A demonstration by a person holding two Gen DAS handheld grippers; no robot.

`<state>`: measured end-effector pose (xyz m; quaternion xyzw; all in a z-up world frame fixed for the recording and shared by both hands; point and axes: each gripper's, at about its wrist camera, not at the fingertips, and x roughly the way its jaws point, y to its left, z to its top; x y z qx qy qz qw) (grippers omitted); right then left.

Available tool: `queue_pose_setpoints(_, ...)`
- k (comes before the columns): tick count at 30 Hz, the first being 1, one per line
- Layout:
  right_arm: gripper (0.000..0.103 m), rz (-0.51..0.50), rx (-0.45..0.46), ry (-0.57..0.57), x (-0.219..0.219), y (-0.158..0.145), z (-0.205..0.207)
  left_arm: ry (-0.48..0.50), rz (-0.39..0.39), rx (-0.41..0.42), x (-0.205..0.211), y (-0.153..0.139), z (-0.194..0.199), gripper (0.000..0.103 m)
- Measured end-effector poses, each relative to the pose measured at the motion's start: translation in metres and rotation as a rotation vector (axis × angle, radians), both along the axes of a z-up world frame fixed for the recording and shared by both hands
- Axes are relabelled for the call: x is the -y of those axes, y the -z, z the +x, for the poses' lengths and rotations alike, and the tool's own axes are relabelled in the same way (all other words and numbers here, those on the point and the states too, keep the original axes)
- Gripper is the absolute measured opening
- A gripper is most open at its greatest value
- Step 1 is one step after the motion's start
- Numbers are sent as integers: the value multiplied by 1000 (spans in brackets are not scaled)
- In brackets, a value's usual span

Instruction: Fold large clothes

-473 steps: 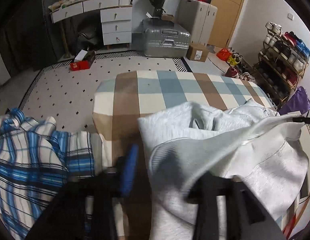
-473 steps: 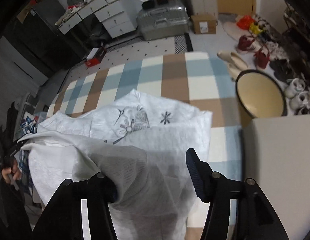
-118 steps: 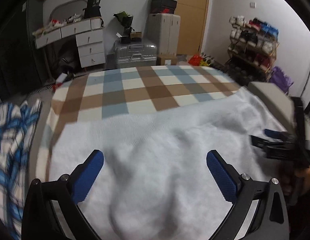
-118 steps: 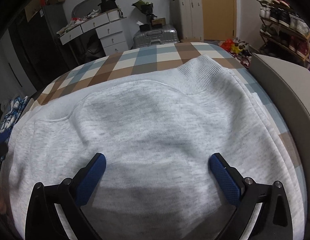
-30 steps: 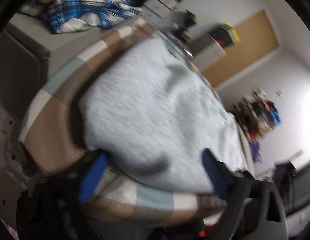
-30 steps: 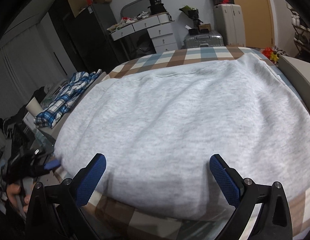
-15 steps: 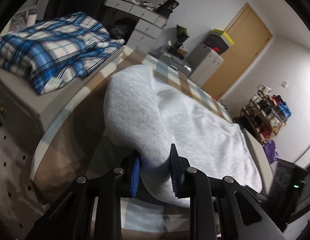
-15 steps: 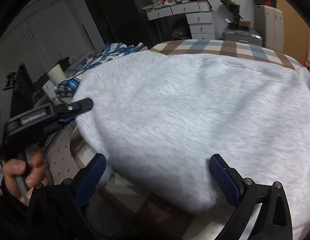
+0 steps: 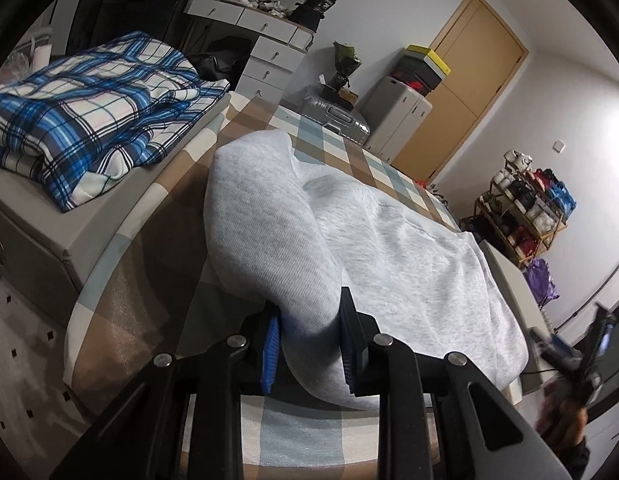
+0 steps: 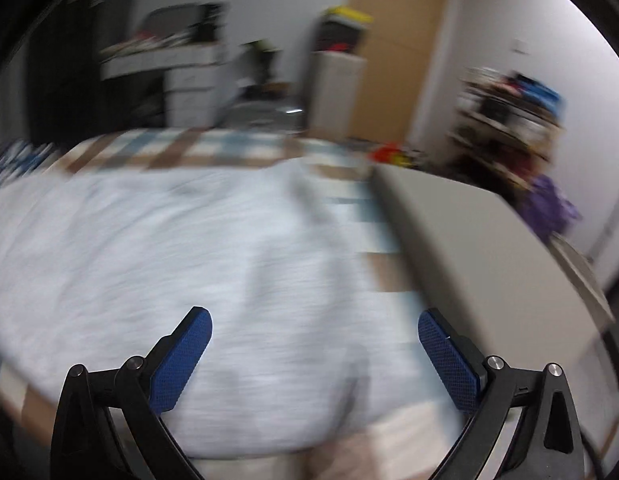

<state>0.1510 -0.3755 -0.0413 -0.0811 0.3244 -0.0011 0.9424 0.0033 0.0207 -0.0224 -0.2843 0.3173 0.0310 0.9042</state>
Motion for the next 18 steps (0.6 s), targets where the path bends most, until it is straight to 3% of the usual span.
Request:
queue_pose_setpoints(5,103,1,53,311,95,-18,-36,1,1,-6,0,3,-1,20)
queue_pose_setpoints(8,103,-131,47,465,126,-21,-68,10,11,-10,0,3,0,20)
queue_pose_setpoints(10,103,-167,34,501,132,-24,-89,15,15,-11,1,3,0,20)
queue_pose_setpoints(14,103,-62,24,310,97,-33,-109,24,15,-12,1,4,1,20)
queue_pose_setpoints(18,103,-8,1,-83,-4,-28,-96,32,14,-2,0,3,0,20)
